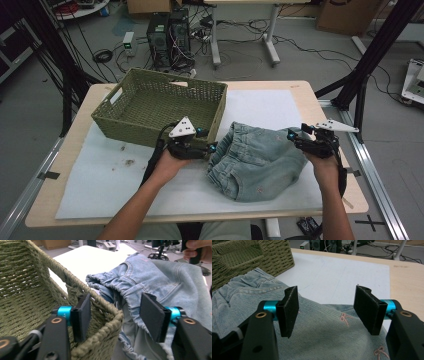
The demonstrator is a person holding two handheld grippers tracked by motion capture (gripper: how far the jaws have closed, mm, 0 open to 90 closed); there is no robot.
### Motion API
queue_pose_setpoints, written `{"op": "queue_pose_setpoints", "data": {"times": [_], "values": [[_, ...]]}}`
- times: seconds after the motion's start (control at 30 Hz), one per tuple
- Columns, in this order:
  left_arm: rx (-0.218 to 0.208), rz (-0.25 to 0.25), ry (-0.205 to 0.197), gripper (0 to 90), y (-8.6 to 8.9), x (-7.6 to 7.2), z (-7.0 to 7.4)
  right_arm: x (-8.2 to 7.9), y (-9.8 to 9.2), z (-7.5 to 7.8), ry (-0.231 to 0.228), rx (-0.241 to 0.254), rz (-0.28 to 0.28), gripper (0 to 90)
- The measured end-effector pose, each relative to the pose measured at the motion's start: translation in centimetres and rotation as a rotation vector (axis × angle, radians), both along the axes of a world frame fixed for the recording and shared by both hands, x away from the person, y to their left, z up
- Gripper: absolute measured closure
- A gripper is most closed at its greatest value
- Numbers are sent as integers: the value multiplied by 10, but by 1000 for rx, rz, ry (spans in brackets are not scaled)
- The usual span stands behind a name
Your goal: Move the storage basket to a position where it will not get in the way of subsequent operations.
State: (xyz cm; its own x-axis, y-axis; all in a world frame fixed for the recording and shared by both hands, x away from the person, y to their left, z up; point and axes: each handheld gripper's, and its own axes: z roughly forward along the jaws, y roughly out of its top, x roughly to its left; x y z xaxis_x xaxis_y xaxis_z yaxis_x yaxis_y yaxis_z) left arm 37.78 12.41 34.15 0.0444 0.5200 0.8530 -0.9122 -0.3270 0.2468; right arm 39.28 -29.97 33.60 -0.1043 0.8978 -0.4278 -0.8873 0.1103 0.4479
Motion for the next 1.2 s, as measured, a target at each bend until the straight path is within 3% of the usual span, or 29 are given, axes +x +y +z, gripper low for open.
{"op": "queue_pose_setpoints", "data": {"times": [0.1,0.27,0.67,0.93,1.2], "values": [[31,-15,19,485,6,-1,0,-1,0,0,1,2,0,378],[59,-16,34,645,15,-2,1,-2,2,0,-2,0,-2,378],[135,-11,56,650,33,-4,-12,-4,6,1,0,-5,-7,378],[158,-4,63,641,62,-6,-22,-6,7,1,4,0,-5,378],[169,0,66,623,93,-8,-33,-5,12,-1,19,-32,-9,374]]}}
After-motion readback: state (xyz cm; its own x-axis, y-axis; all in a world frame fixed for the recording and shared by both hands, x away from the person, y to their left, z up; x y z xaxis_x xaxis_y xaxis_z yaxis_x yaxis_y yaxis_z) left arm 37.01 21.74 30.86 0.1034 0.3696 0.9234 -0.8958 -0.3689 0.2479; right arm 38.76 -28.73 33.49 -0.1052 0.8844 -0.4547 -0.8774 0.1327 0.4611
